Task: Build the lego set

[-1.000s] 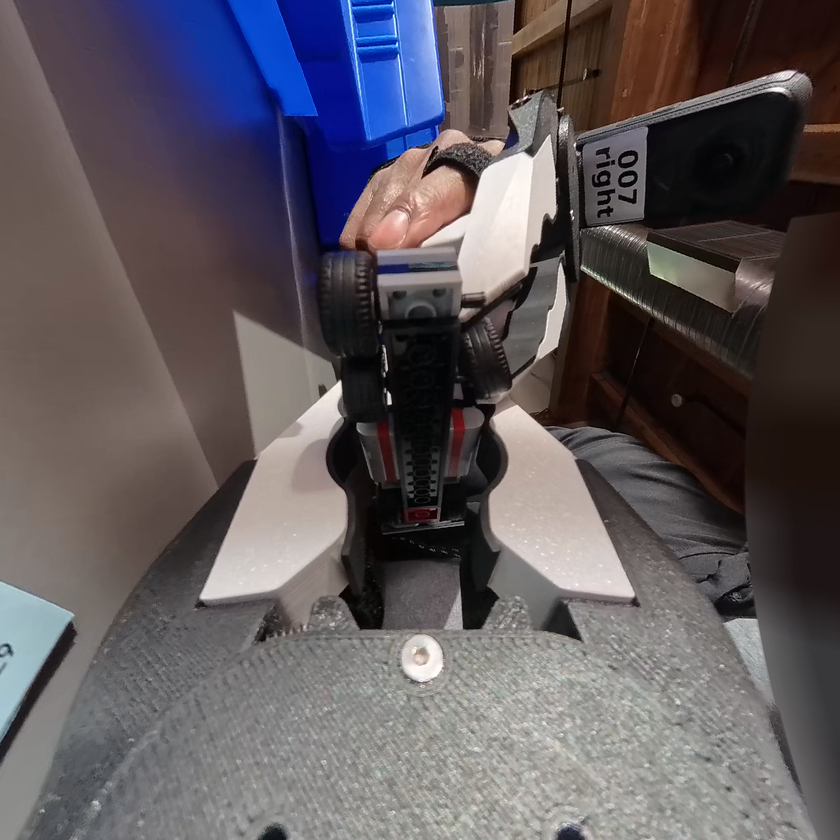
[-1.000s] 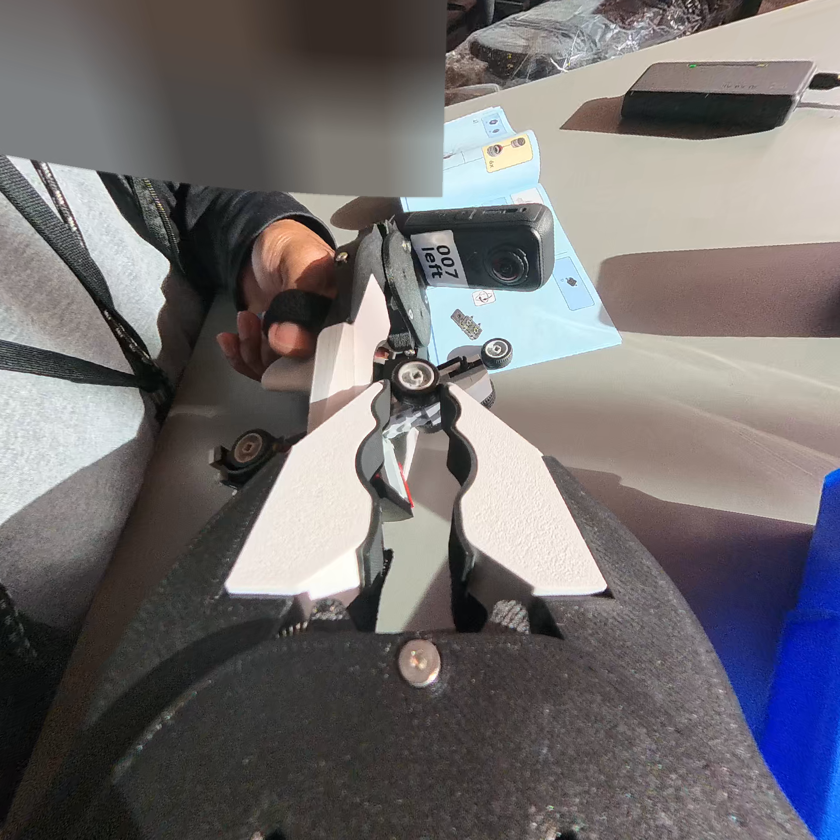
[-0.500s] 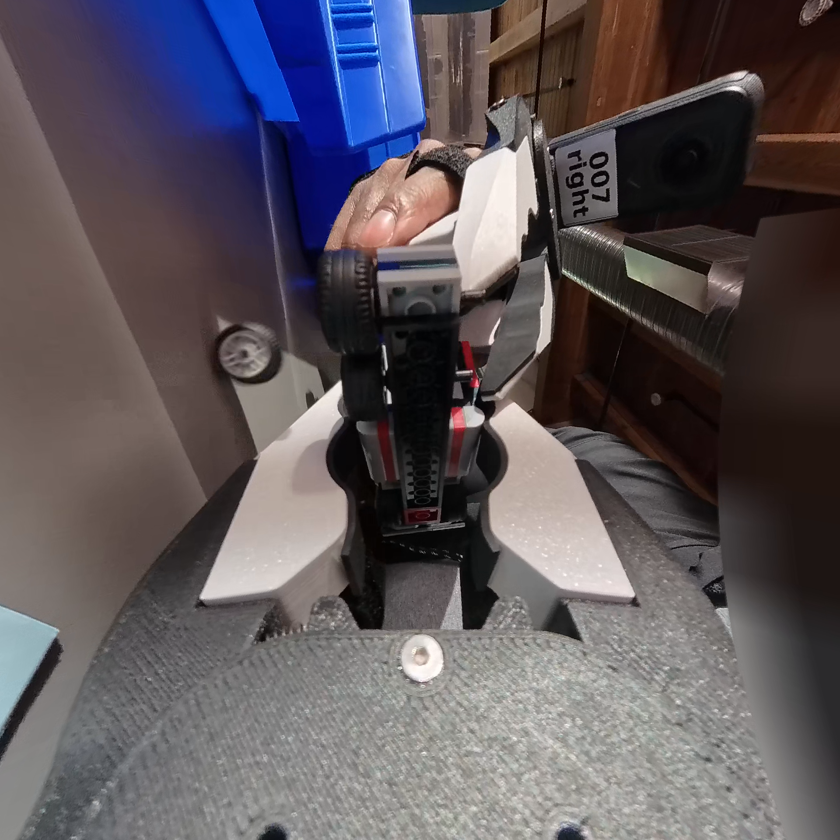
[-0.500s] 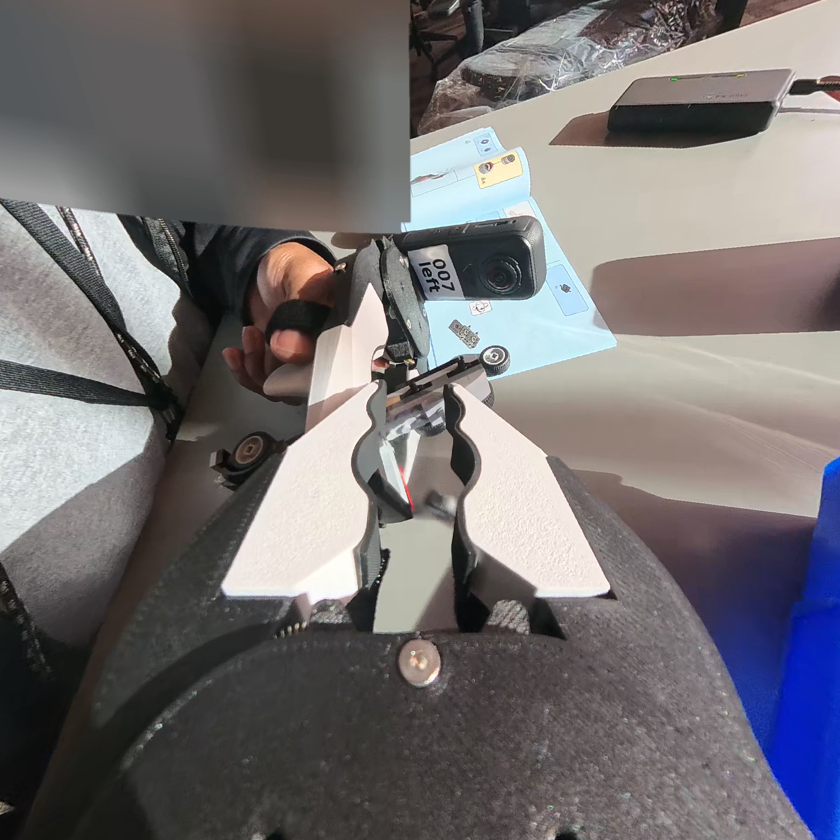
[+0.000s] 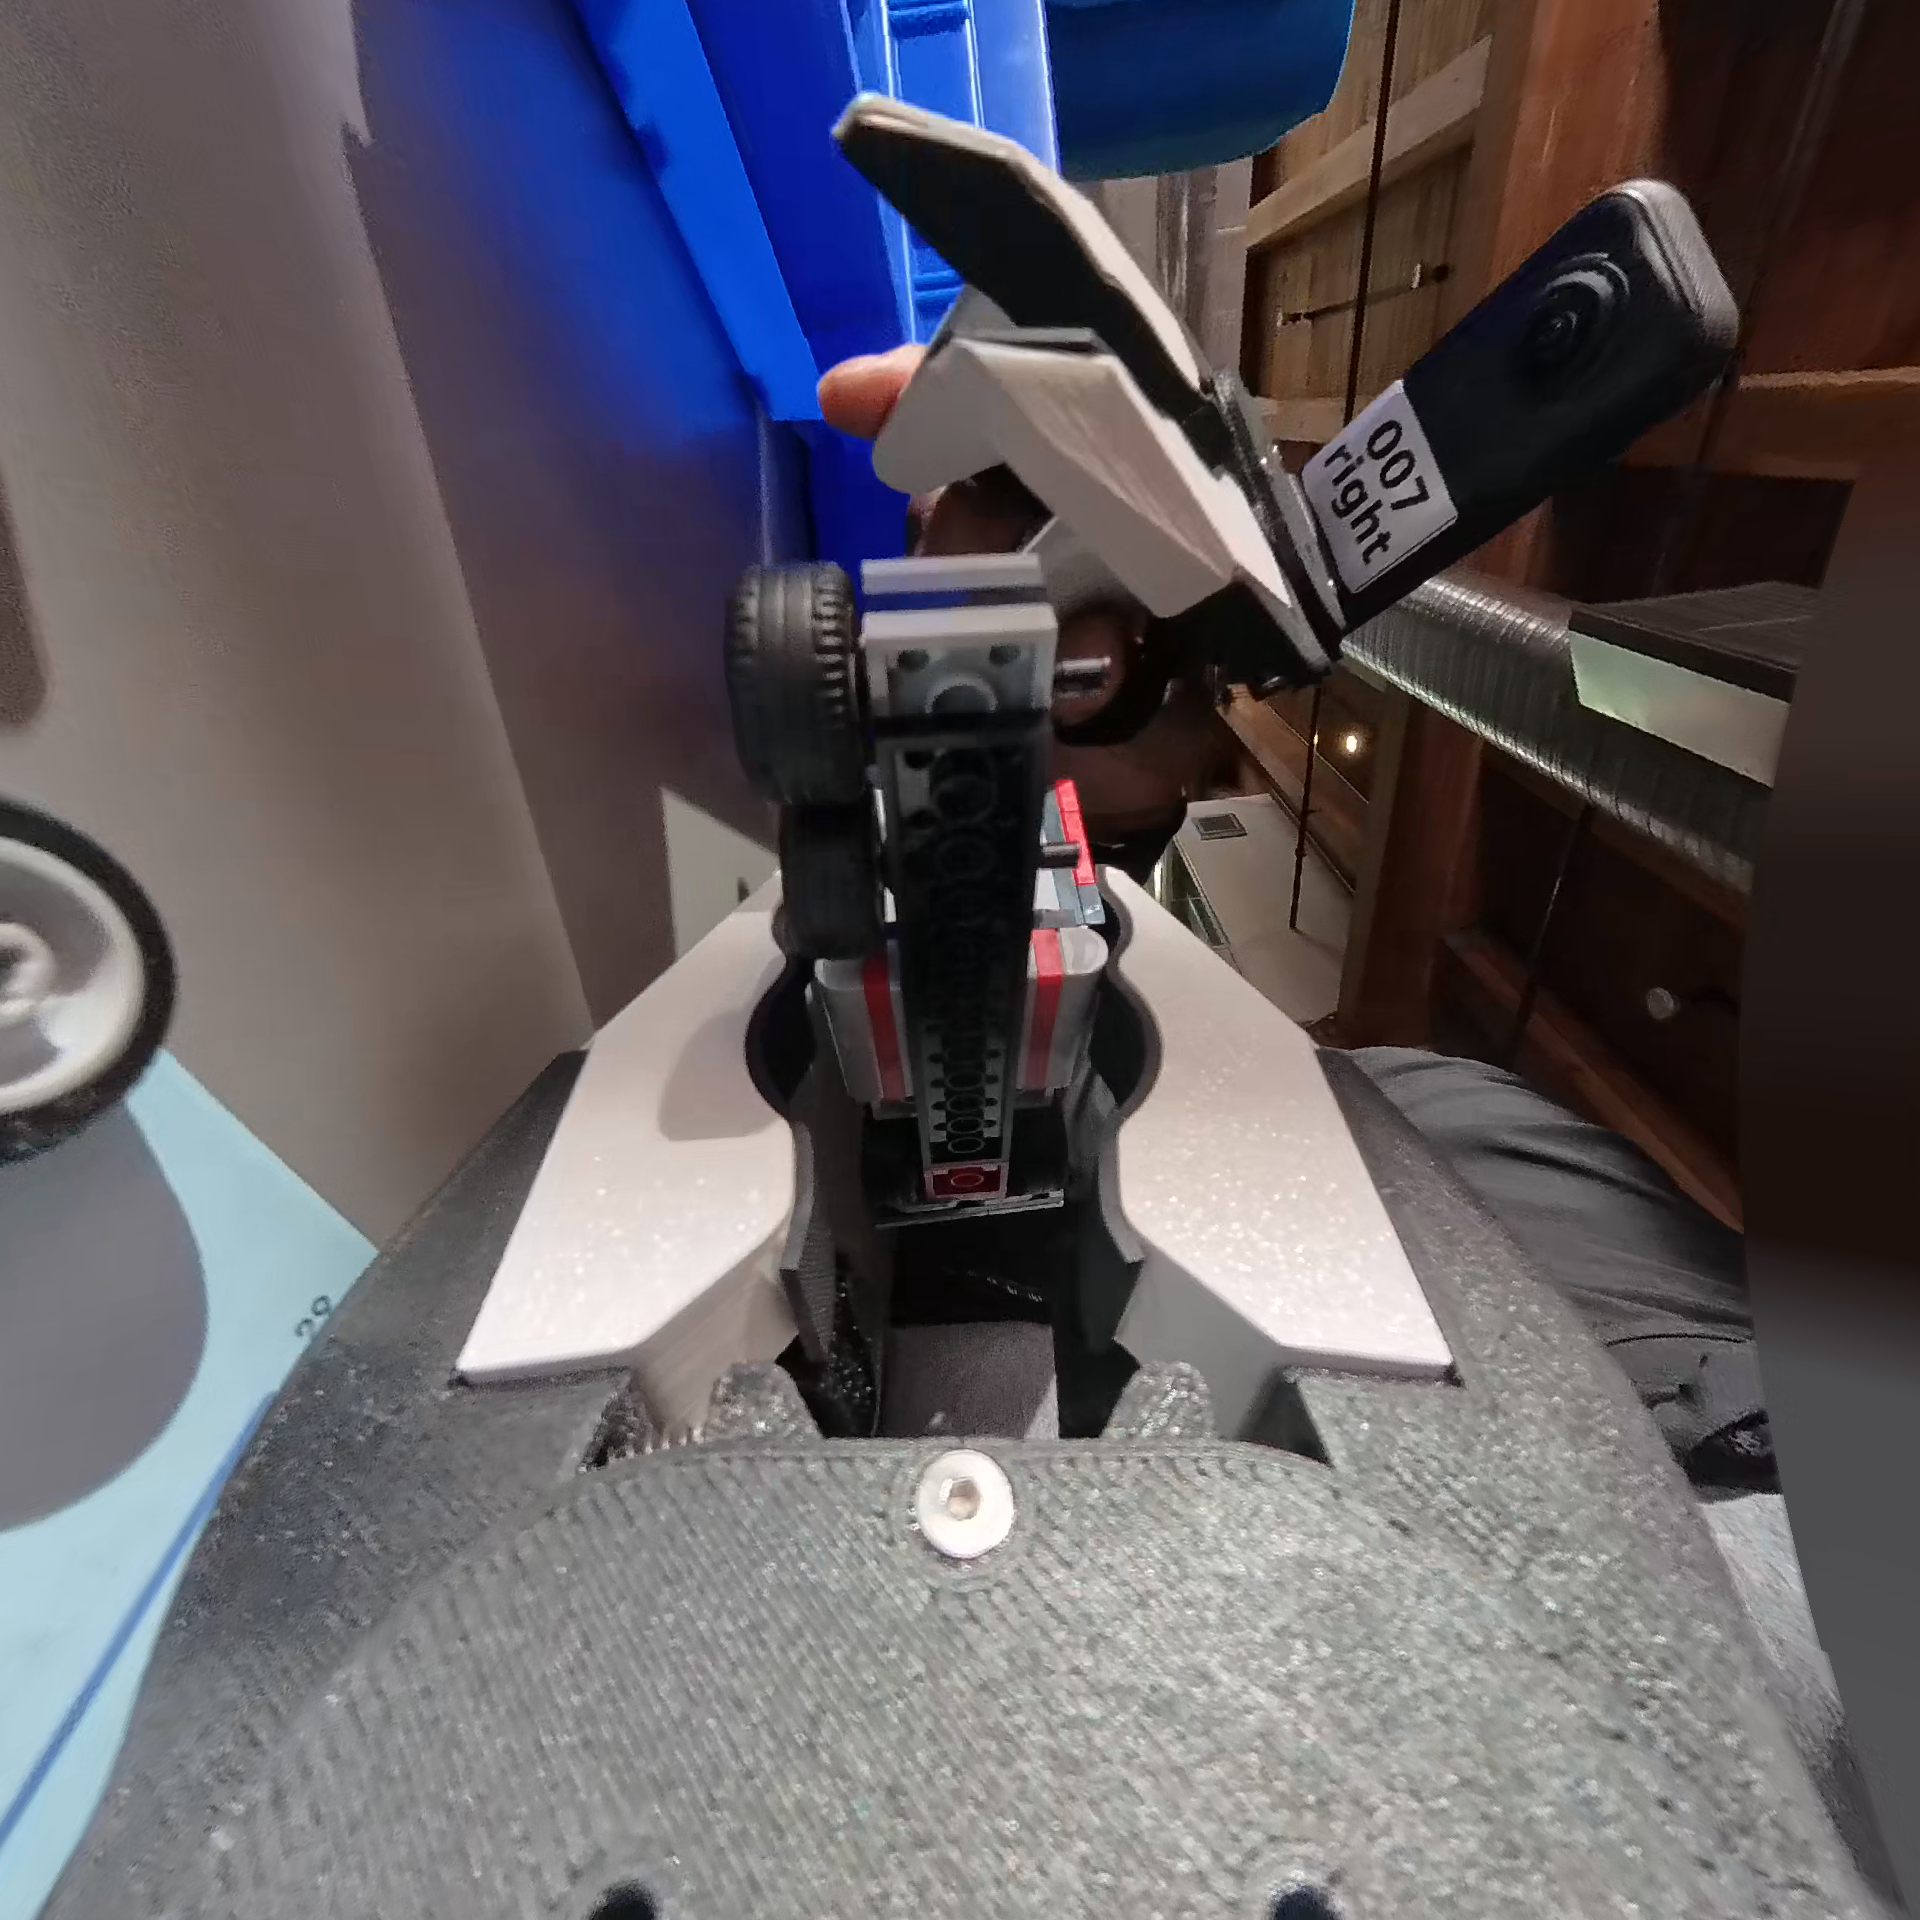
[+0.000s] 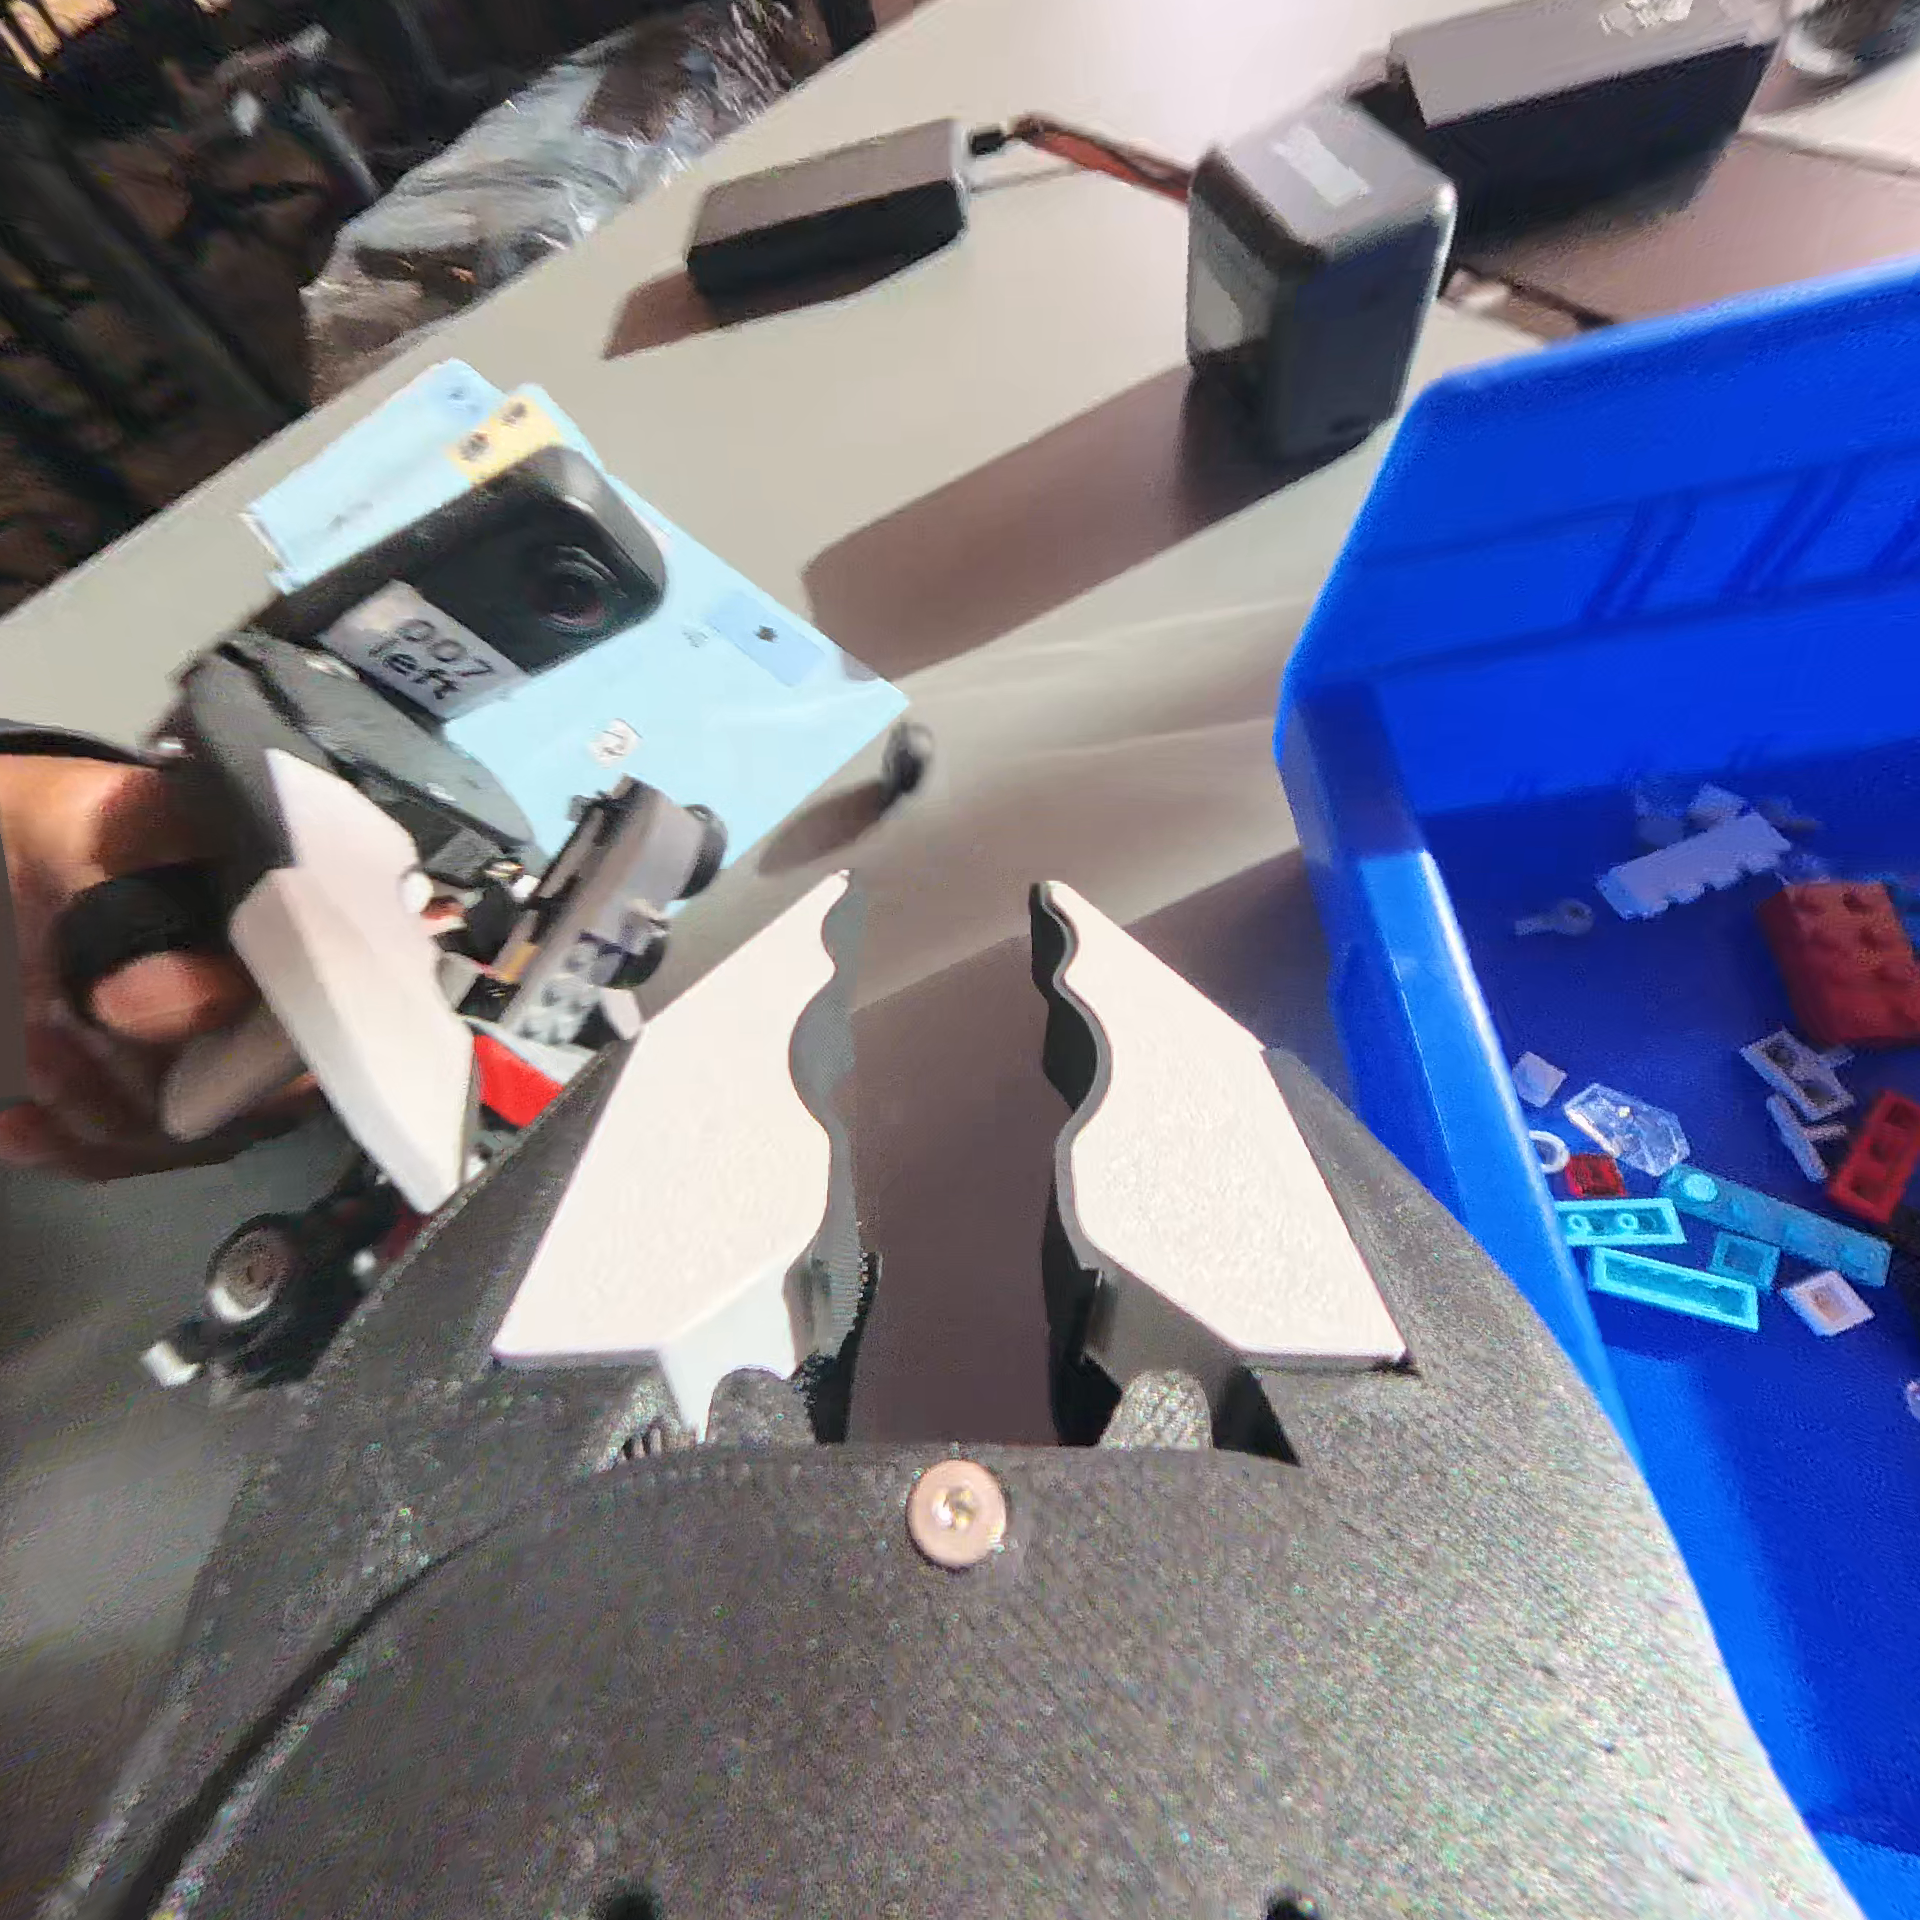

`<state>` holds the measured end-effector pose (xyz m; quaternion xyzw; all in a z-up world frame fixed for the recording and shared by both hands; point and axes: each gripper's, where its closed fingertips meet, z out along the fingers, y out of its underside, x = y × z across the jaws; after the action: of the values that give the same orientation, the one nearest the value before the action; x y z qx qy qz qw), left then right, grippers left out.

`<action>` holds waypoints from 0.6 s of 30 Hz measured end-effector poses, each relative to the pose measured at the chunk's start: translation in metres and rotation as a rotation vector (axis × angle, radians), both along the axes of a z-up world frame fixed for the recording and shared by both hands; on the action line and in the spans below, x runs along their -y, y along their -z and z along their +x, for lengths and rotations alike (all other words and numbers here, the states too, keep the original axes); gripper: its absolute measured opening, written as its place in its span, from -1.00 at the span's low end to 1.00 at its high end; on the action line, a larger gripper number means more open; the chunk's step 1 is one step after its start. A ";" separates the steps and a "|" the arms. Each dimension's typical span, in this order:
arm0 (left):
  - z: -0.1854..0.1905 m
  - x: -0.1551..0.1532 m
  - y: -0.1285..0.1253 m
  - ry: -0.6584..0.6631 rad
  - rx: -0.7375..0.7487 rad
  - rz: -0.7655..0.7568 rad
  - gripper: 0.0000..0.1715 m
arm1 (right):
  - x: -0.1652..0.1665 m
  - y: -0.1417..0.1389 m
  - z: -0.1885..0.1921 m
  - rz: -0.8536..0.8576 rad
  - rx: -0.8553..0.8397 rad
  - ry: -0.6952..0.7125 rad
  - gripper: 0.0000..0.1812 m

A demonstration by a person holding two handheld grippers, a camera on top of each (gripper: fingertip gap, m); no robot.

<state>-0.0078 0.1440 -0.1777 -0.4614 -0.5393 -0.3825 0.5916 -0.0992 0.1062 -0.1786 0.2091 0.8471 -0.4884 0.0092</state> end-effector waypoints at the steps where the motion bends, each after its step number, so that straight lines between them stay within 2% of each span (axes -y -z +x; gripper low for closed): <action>1: -0.001 0.001 0.001 -0.008 0.004 -0.008 -0.39 | 0.003 0.007 0.000 0.017 0.004 -0.001 -0.63; 7: -0.006 0.021 0.001 -0.040 -0.016 -0.030 -0.39 | 0.039 0.036 0.009 0.120 -0.074 -0.129 -0.62; 14: -0.006 0.064 -0.007 -0.087 -0.051 -0.026 -0.39 | 0.081 0.028 0.013 0.100 -0.110 -0.248 -0.62; 18: -0.003 0.073 -0.002 -0.081 -0.055 -0.023 -0.39 | 0.074 0.044 0.011 0.207 -0.140 -0.265 -0.61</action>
<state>-0.0104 0.0708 -0.1755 -0.4562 -0.5454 -0.3394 0.6158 -0.0883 0.0321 -0.2228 0.0609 0.9117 -0.4064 -0.0071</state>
